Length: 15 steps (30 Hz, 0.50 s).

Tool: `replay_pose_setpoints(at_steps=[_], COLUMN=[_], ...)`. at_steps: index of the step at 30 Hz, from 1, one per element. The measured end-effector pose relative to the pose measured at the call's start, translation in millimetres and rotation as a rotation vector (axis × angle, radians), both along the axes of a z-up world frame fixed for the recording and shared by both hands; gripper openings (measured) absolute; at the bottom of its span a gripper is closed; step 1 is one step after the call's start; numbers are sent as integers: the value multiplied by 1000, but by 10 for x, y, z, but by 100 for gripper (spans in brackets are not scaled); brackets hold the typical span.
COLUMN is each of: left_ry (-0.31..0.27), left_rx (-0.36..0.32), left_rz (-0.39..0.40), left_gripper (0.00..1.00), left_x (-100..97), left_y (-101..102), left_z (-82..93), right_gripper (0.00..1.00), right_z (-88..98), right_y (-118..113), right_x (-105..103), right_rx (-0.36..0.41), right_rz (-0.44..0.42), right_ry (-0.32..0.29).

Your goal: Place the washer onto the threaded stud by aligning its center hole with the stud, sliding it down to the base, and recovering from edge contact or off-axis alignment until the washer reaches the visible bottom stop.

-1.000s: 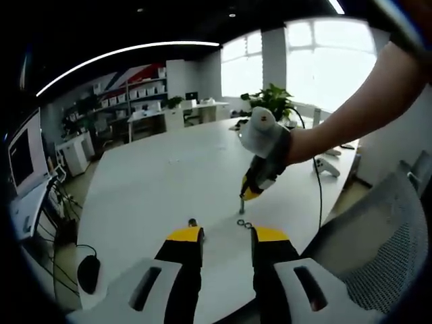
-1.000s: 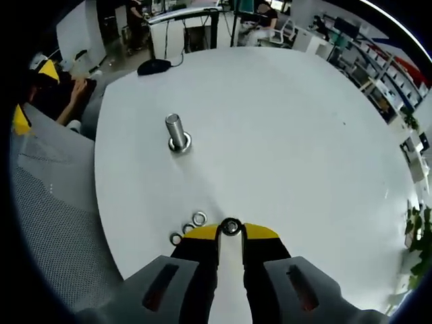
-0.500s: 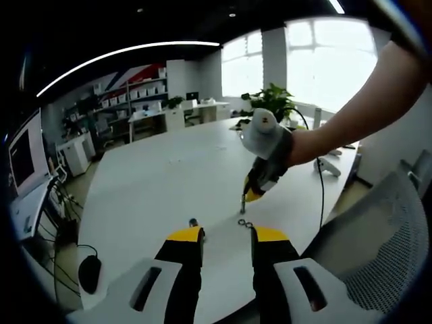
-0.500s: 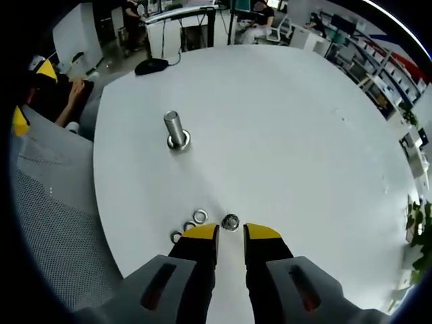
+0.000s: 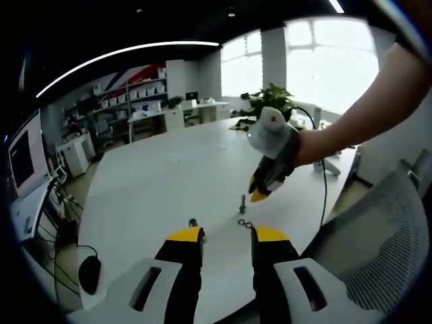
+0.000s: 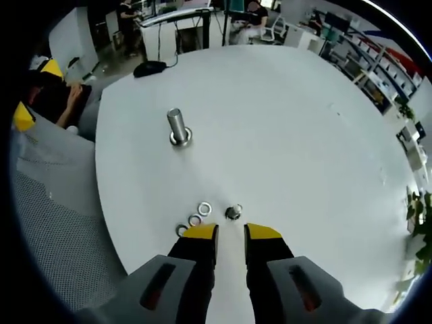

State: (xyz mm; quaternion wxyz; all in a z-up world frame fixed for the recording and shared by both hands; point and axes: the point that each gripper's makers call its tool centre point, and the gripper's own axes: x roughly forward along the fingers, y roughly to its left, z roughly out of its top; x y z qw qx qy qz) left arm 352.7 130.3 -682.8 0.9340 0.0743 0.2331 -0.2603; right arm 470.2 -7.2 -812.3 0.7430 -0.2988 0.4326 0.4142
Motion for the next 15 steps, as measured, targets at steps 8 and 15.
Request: replay_pose_setpoints(at_steps=[8, 15], left_ry=[-6, -5], left_rx=[-4, -5], left_rz=[-2, -7], left_gripper=[27, 27], left_x=[2, 0], left_y=[-6, -16], left_z=[15, 14], right_gripper=[17, 17], right_z=[-69, -61], right_y=[-71, -82], right_x=[-134, -200], right_rx=[-1, -9], right_rz=[-27, -17], right_ry=[25, 30])
